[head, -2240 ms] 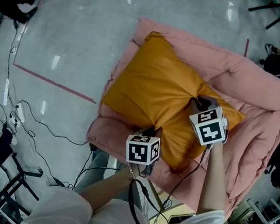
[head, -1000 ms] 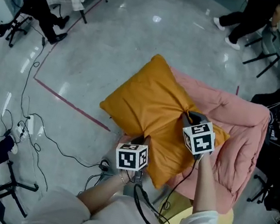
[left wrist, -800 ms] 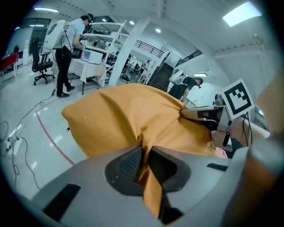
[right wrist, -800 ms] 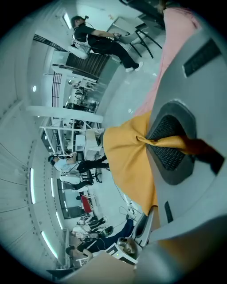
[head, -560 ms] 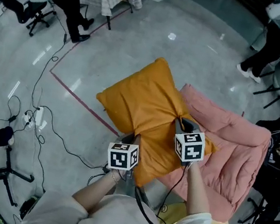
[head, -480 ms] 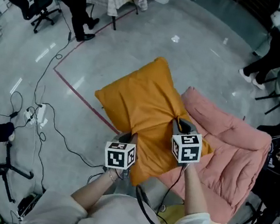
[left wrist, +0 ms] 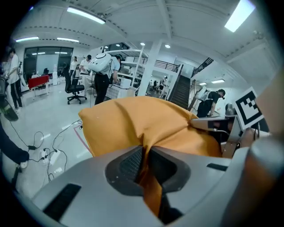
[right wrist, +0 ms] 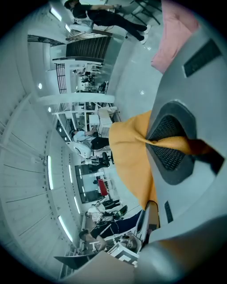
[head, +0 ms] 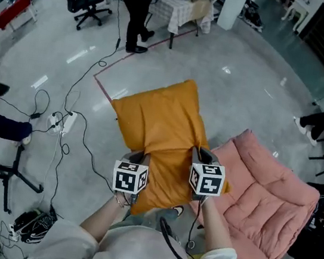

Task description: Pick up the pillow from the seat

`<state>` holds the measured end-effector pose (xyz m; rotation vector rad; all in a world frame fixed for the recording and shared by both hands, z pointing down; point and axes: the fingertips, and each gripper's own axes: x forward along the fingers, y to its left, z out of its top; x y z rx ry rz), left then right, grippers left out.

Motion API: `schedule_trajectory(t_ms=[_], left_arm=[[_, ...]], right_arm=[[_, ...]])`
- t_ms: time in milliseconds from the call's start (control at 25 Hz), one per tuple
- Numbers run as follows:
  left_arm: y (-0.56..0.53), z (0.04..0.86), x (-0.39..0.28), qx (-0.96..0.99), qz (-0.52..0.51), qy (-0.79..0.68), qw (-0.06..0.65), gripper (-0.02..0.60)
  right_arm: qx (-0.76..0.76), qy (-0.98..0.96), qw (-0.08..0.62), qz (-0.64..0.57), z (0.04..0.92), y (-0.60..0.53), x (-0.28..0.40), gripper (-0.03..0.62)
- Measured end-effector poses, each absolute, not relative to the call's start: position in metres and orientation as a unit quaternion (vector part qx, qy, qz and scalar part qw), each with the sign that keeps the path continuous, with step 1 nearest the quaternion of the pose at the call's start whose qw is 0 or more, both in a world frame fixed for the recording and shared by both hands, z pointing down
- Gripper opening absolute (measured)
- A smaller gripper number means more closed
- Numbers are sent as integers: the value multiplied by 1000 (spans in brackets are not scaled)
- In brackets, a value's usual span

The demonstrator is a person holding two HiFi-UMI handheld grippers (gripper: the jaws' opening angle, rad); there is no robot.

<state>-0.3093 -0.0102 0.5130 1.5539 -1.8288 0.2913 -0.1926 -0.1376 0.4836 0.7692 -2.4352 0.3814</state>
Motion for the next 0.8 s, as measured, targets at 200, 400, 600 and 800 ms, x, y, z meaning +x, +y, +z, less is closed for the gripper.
schedule_trajectory(t_ms=[200, 400, 600, 800], left_arm=[[35, 500, -355, 594, 128, -722, 332, 33], [67, 488, -381, 598, 145, -731, 296, 28], [88, 479, -387, 591, 149, -739, 286, 28], [102, 484, -379, 584, 153, -738, 302, 25]], right_arm=[[275, -908, 271, 162, 480, -95, -239, 34], [270, -909, 259, 182, 478, -61, -264, 34], [263, -911, 254, 192, 472, -40, -269, 33], [242, -905, 261, 232, 490, -26, -261, 34]])
